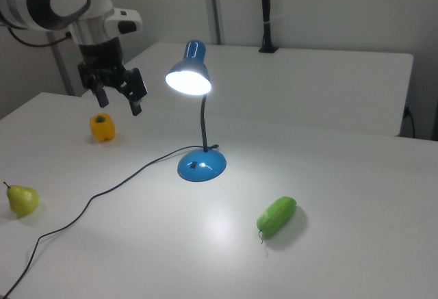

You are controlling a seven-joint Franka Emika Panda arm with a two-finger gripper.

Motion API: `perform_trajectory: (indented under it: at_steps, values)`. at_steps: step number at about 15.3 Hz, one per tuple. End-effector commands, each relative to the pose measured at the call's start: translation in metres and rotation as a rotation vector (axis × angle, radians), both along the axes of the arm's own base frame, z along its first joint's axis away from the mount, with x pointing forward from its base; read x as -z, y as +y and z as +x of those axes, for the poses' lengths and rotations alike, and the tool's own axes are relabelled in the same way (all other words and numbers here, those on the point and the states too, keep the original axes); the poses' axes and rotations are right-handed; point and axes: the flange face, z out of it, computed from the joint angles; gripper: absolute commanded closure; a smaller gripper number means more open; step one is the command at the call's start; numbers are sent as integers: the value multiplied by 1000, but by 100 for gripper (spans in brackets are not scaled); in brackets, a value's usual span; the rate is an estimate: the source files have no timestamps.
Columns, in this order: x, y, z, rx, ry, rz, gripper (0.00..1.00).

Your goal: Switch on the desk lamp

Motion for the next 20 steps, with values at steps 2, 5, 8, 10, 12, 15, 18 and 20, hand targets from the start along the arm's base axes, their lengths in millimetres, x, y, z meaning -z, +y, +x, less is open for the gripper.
perform_trajectory:
  at_steps: [2,5,8,10,12,15,18,20]
  values:
    - [-40,7,7,120,-47,74,0]
    - [-45,9,9,127,-56,109,0]
    - [-42,11,10,0,-61,81,0]
    - [-37,11,12,-123,-61,63,0]
    - [-31,8,16,-182,-52,16,0]
    - [-32,9,14,-177,-48,4,0]
    - [-33,10,13,-146,-47,8,0]
    - [-32,13,13,-116,-45,13,0]
